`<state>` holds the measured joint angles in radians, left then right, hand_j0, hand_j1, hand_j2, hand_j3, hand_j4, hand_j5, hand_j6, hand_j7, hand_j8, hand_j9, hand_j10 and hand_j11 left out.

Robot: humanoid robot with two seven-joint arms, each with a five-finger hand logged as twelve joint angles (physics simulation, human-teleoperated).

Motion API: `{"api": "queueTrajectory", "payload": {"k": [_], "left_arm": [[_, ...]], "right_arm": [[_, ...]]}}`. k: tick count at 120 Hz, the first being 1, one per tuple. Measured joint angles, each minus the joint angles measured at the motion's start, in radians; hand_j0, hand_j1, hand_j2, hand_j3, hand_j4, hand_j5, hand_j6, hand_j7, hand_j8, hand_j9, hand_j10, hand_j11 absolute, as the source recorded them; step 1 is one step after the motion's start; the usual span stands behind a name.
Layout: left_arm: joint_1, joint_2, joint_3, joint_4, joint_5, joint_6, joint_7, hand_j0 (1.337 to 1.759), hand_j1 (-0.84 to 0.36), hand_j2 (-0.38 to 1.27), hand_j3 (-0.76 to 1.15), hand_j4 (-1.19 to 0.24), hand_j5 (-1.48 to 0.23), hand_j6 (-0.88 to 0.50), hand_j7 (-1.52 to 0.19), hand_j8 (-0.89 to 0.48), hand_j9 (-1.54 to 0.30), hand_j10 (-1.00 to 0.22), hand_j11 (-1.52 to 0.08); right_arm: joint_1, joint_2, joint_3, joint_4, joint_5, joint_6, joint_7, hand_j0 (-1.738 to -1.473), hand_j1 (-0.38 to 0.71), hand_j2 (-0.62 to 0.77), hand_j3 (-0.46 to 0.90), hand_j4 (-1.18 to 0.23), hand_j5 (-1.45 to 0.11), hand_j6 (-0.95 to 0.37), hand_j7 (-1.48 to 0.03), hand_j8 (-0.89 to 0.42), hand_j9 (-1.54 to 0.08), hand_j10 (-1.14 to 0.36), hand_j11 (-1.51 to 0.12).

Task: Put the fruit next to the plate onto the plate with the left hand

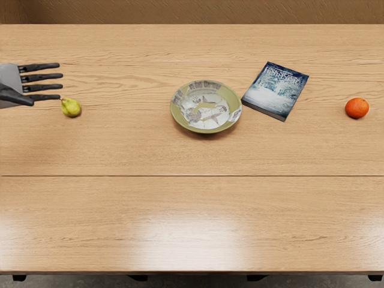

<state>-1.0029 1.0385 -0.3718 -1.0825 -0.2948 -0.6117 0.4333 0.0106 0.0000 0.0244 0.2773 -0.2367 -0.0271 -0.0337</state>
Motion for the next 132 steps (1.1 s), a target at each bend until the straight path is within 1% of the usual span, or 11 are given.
{"api": "queueTrajectory", "payload": {"k": [10,17,36,55,67,80,93,98,113,124,132], "left_arm": [[-0.009,-0.001,0.001,0.0,0.004,0.0,0.006,1.658,0.34,0.0,0.0,-0.01,-0.01,-0.01,-0.01,-0.01,-0.01,-0.01,-0.01],[-0.092,-0.053,0.001,0.001,0.063,0.0,0.018,1.658,0.34,0.0,0.0,-0.01,-0.01,-0.01,-0.01,-0.01,-0.01,-0.01,-0.01],[-0.182,-0.18,-0.007,0.0,0.413,0.0,0.07,1.658,0.33,0.0,0.0,-0.01,-0.02,-0.01,-0.02,-0.01,-0.02,-0.01,-0.02],[-0.309,-0.208,-0.011,-0.028,0.717,0.0,0.109,1.658,0.31,0.01,0.0,-0.03,-0.04,-0.03,-0.04,-0.03,-0.04,-0.03,-0.04],[-0.286,-0.277,-0.006,-0.054,0.963,0.001,0.12,1.658,0.31,0.01,0.0,-0.04,-0.05,-0.04,-0.05,-0.04,-0.05,-0.04,-0.05],[-0.257,-0.283,-0.002,-0.103,1.158,0.018,0.124,1.658,0.3,0.01,0.0,-0.04,-0.05,-0.04,-0.05,-0.04,-0.05,-0.04,-0.05],[-0.15,-0.372,0.006,-0.127,1.367,0.227,0.125,1.658,0.3,0.01,0.0,-0.04,-0.05,-0.04,-0.05,-0.04,-0.05,-0.04,-0.05],[-0.14,-0.39,0.033,-0.126,1.448,0.342,0.125,1.658,0.31,0.01,0.0,-0.04,-0.05,-0.04,-0.05,-0.04,-0.05,-0.04,-0.05],[-0.145,-0.508,0.169,-0.035,1.566,0.618,0.124,1.658,0.31,0.01,0.0,-0.04,-0.04,-0.04,-0.04,-0.04,-0.04,-0.04,-0.04],[-0.14,-0.527,0.245,0.042,1.594,0.697,0.121,1.658,0.31,0.01,0.0,-0.04,-0.04,-0.04,-0.04,-0.04,-0.04,-0.03,-0.04],[-0.102,-0.549,0.273,0.076,1.6,0.723,0.12,1.658,0.32,0.01,0.0,-0.03,-0.04,-0.03,-0.04,-0.03,-0.04,-0.03,-0.04]], "right_arm": [[0.002,0.0,0.0,0.0,0.0,-0.001,0.0,-1.658,-0.35,0.0,0.0,0.0,0.0,0.0,0.0,0.0,0.0,0.0,0.0],[0.001,0.0,0.0,0.0,-0.001,-0.001,0.0,-1.658,-0.35,0.0,0.0,0.0,0.0,0.0,0.0,0.0,0.0,0.0,0.0],[0.001,0.0,0.0,0.0,-0.001,-0.002,0.0,-1.658,-0.35,0.0,0.0,0.0,0.0,0.0,0.0,0.0,0.0,0.0,0.0],[0.0,0.0,0.0,0.0,-0.001,-0.002,0.0,-1.658,-0.35,0.0,0.0,0.0,0.0,0.0,0.0,0.0,0.0,0.0,0.0],[0.0,0.0,0.0,0.0,-0.001,-0.002,0.0,-1.658,-0.35,0.0,0.0,0.0,0.0,0.0,0.0,0.0,0.0,0.0,0.0],[0.0,0.0,0.0,0.0,-0.001,-0.002,0.0,-1.658,-0.35,0.0,0.0,0.0,0.0,0.0,0.0,0.0,0.0,0.0,0.0],[0.0,0.0,0.0,0.0,-0.001,-0.002,0.0,-1.658,-0.35,0.0,0.0,0.0,0.0,0.0,0.0,0.0,0.0,0.0,0.0],[0.0,0.0,0.0,0.0,-0.001,-0.002,0.0,-1.658,-0.35,0.0,0.0,0.0,0.0,0.0,0.0,0.0,0.0,0.0,0.0],[0.001,0.0,0.0,0.0,-0.001,-0.002,0.0,-1.658,-0.35,0.0,0.0,0.0,0.0,0.0,0.0,0.0,0.0,0.0,0.0],[0.0,0.0,0.0,0.0,-0.001,-0.002,0.0,-1.658,-0.35,0.0,0.0,0.0,0.0,0.0,0.0,0.0,0.0,0.0,0.0],[0.0,0.0,0.0,0.0,-0.001,-0.002,0.0,-1.658,-0.35,0.0,0.0,0.0,0.0,0.0,0.0,0.0,0.0,0.0,0.0]]}}
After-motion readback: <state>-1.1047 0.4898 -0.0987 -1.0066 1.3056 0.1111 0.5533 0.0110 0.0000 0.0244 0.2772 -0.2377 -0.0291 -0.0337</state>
